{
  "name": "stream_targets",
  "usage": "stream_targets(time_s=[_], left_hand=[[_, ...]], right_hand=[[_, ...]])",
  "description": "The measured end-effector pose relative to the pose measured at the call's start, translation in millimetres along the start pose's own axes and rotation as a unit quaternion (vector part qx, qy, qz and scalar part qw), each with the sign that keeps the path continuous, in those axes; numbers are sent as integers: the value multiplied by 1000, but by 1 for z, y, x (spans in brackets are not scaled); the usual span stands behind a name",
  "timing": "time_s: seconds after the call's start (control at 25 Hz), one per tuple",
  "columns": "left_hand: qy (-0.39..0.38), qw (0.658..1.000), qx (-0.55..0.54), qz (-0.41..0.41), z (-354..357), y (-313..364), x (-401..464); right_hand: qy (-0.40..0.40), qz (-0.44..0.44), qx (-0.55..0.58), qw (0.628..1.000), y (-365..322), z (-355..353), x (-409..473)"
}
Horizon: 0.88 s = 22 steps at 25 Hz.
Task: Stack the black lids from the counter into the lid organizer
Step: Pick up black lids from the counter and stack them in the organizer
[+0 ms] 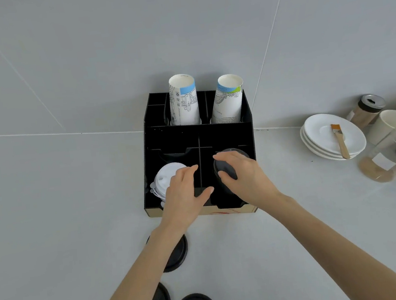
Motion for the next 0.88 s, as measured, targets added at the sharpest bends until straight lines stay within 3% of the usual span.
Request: stream_targets(time_s=[0.36, 0.68, 0.88], left_hand=[[6, 999, 15, -35, -39, -66, -52], [-60, 990, 33, -124, -33, -118, -90], [-93, 985, 36, -140, -23, -126, -97]], right_hand=[[-46, 24, 89, 995, -30, 65, -46], [-144, 111, 42, 982, -10, 120, -83], [-160, 132, 28, 978, -7, 136, -92]])
Point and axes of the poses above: each hand's wrist, its own x-axis towards the middle knuckle, its own z-axis out of the palm, y = z × x, the point moved 6 cm from there along x, towards the middle knuckle, and after that the axes turned 5 degrees about y, right-handed, at the moved point
